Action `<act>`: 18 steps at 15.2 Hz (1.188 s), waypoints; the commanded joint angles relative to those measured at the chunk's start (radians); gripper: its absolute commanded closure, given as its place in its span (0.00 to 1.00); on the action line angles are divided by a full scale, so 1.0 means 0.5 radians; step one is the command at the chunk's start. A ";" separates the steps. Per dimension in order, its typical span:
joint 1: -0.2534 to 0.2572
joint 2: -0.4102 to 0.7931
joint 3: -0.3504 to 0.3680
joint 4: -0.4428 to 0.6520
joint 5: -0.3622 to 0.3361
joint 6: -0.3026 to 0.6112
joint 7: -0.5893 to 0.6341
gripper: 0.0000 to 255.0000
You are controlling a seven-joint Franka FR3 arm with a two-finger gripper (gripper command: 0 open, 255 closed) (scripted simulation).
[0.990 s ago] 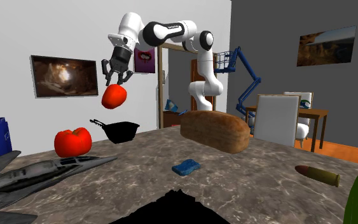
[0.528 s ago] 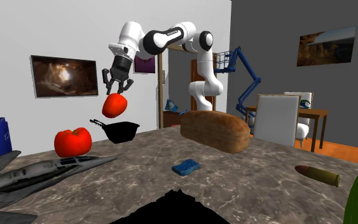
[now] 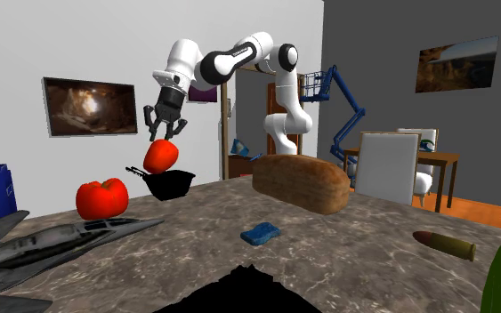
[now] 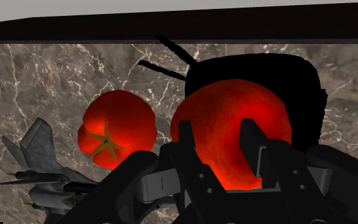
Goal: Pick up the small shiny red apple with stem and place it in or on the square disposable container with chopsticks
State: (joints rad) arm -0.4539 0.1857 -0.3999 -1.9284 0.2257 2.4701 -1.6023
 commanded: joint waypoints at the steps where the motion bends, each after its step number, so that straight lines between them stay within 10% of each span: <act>1: 0.000 0.001 0.000 -0.001 0.001 0.003 -0.001 1.00; 4: 0.000 0.001 0.000 -0.001 0.001 0.003 -0.001 1.00; 5: 0.000 0.001 0.000 -0.001 0.001 0.003 -0.001 0.00; 18: 0.029 -0.201 -0.030 -0.008 -0.140 -0.169 0.090 0.00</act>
State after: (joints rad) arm -0.4393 0.0860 -0.4147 -1.9330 0.1567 2.3871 -1.5576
